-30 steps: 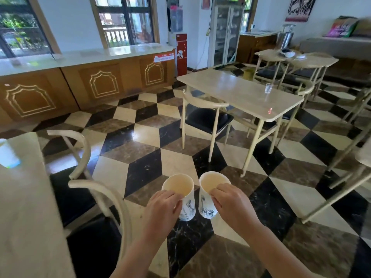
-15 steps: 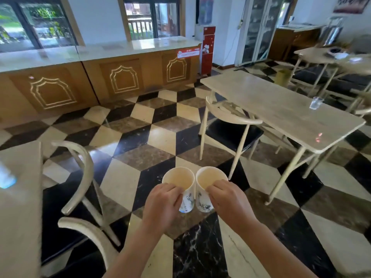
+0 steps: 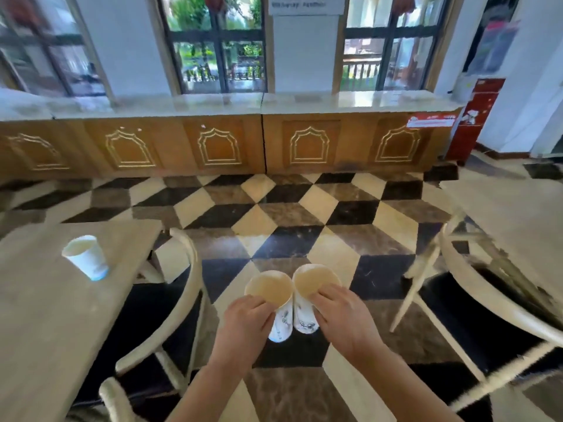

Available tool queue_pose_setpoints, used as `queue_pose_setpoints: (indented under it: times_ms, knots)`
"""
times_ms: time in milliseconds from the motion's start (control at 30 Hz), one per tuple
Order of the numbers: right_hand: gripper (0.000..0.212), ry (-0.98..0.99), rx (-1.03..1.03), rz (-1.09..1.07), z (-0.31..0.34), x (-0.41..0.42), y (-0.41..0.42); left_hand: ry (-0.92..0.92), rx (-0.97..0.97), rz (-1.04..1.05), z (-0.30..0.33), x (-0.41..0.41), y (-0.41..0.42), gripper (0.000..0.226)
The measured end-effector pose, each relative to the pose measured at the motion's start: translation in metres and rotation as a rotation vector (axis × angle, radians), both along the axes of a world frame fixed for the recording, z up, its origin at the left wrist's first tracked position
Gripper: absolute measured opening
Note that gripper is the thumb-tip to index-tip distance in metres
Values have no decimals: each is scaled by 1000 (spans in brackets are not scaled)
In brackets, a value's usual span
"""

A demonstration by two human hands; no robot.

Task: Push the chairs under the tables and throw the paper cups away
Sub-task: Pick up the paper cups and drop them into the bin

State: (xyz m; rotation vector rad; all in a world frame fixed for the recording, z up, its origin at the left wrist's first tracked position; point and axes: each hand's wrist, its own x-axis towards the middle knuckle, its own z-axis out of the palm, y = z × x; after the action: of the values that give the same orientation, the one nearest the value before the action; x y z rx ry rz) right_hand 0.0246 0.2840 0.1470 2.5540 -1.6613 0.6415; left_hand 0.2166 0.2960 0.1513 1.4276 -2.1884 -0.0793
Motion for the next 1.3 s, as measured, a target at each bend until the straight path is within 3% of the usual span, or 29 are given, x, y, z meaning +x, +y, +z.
queue_pose_setpoints:
  times_ms: [167, 300, 633, 800, 967, 1200, 1300]
  knots:
    - [36, 18, 7, 170, 3, 17, -98, 52, -68, 165, -4, 9, -70, 12]
    - [42, -40, -3, 287, -1, 42, -172, 65, -62, 258, -16, 34, -132, 24]
    - [39, -120, -3, 412, -7, 133, -369, 102, -77, 401, -26, 118, -304, 22]
    - [29, -150, 67, 464, -17, 177, -449, 77, -41, 487, -34, 155, -375, 17]
    - [23, -142, 125, 577, -38, 214, -531, 49, 43, 591, -51, 185, -436, 17]
    - [18, -46, 150, 762, -47, 258, -660, 98, 26, 786, -50, 199, -537, 20]
    - [18, -7, 144, 862, -44, 275, -704, 93, -3, 832, -48, 201, -573, 11]
